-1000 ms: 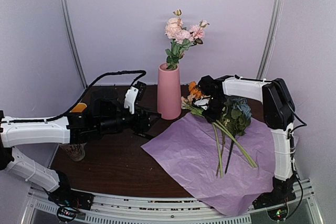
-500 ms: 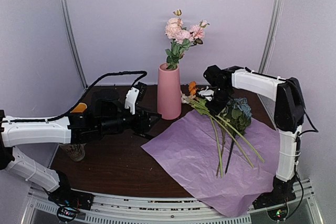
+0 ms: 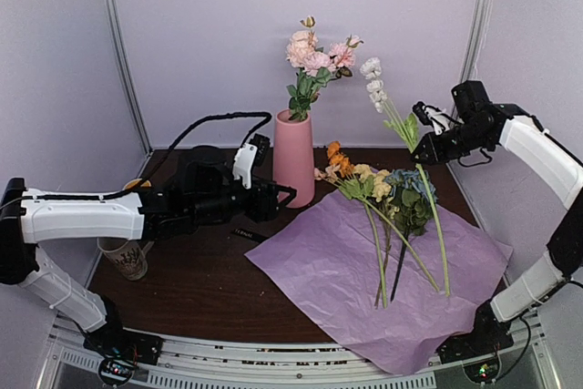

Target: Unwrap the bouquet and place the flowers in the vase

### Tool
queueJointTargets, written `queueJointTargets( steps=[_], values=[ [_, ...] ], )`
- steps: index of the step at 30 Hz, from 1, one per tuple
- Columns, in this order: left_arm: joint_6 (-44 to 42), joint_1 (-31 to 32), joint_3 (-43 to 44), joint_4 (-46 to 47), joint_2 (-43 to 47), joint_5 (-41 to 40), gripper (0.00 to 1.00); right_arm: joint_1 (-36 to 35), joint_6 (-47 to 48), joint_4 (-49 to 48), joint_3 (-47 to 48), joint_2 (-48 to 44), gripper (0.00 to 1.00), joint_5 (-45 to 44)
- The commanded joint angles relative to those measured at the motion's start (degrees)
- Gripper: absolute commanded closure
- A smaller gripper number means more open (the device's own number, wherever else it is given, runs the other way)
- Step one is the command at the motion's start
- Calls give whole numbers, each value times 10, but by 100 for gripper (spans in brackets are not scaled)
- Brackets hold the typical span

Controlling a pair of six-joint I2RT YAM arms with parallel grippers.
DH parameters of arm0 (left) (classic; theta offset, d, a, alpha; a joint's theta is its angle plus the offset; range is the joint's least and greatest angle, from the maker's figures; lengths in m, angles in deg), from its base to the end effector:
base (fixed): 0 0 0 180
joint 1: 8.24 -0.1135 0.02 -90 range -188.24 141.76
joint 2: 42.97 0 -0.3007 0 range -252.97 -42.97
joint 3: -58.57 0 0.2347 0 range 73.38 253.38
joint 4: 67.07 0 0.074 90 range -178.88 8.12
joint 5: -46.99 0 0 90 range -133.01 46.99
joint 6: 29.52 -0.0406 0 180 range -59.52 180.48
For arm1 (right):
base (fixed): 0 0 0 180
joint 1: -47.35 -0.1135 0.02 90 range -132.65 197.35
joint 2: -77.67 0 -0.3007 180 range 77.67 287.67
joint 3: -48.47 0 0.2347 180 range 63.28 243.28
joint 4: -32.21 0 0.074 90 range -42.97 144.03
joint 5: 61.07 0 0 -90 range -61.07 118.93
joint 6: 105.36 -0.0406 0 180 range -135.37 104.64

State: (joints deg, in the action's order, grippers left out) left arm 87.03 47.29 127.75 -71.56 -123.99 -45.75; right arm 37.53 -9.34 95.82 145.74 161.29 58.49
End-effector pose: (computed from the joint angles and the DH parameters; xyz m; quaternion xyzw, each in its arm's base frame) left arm 0.1786 -0.2567 0.3301 0.1863 0.7783 -0.3791 0.4646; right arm 0.2774 0.0683 0.3840 -0.2117 0.8878 0.2505 0.3229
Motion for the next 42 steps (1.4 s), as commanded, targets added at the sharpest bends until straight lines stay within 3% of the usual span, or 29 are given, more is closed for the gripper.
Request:
queueJointTargets(
  steps=[1,5,9,10,11,16,23,28,33,35,39,40,42],
  values=[
    [24,3,53,112,-38,13,37,9,-12,-157,-131,-90,100,212],
    [42,3,141,159,-111,84,36,7,-63,-301,-244,-173,100,318],
    [88,11,213,245,-192,142,36,-9,-112,-392,-305,-228,100,360],
    [95,15,234,258,-209,152,25,-15,-118,-403,-314,-242,100,363],
    [99,19,252,264,-224,161,6,-19,-124,-409,-317,-249,100,366],
    [87,48,312,279,-279,187,4,-30,-142,-412,-312,-258,100,389],
    [116,54,377,295,-338,232,23,-49,-137,-406,-312,-256,100,415],
    [130,54,400,304,-361,258,52,-60,-124,-391,-306,-250,100,416],
    [137,54,415,304,-373,271,74,-69,-92,-354,-298,-250,100,409],
    [137,54,424,299,-377,276,78,-72,-83,-345,-297,-251,100,404],
    [136,54,431,291,-379,280,100,-72,-68,-329,-293,-252,100,398],
    [135,54,431,290,-379,281,100,-72,-56,-315,-288,-252,95,397],
    [127,53,430,281,-370,284,100,-70,-11,-252,-270,-251,67,383]
  ],
)
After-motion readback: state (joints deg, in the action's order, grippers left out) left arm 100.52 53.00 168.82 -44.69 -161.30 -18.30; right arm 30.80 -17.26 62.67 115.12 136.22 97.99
